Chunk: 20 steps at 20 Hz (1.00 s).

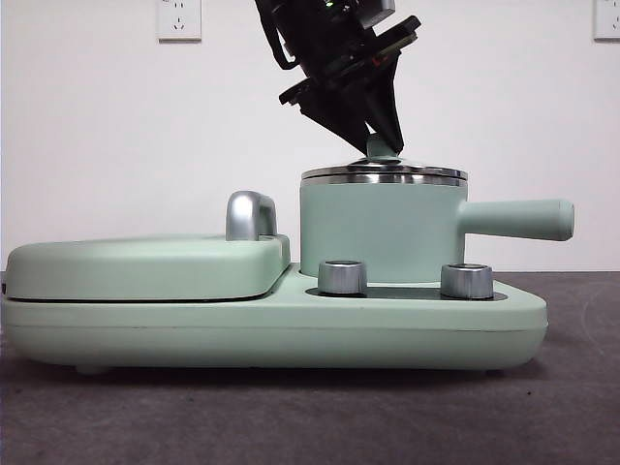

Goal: Put the buns in a small steamer

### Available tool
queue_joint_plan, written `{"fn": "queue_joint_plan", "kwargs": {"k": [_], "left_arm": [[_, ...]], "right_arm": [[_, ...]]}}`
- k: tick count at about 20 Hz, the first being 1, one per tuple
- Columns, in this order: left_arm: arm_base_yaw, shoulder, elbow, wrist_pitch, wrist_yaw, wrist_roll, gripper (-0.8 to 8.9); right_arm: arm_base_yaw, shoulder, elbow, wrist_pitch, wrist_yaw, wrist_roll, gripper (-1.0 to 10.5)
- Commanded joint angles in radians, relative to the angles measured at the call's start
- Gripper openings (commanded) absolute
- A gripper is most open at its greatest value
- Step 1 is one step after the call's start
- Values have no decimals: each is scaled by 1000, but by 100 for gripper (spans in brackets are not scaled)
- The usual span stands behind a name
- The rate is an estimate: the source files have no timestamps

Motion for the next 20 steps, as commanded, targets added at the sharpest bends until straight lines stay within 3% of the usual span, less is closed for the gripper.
{"fn": "queue_joint_plan", "kwargs": {"k": [1,7,10,11,20], "left_arm": [[-16,28,24,11,8,9,17],[-18,29,24,-19,8,4,74],[-18,27,37,-35,6,-23,410],[-18,25,50,-51,6,-31,447],[-4,-156,170,-402,3,-94,434]], "right_arm": [[5,1,9,10,6,-13,391],[5,1,9,10,6,-13,392],[5,1,9,10,11,-13,392],[5,1,9,10,16,-14,392],[5,2,9,10,13,-16,392]]}}
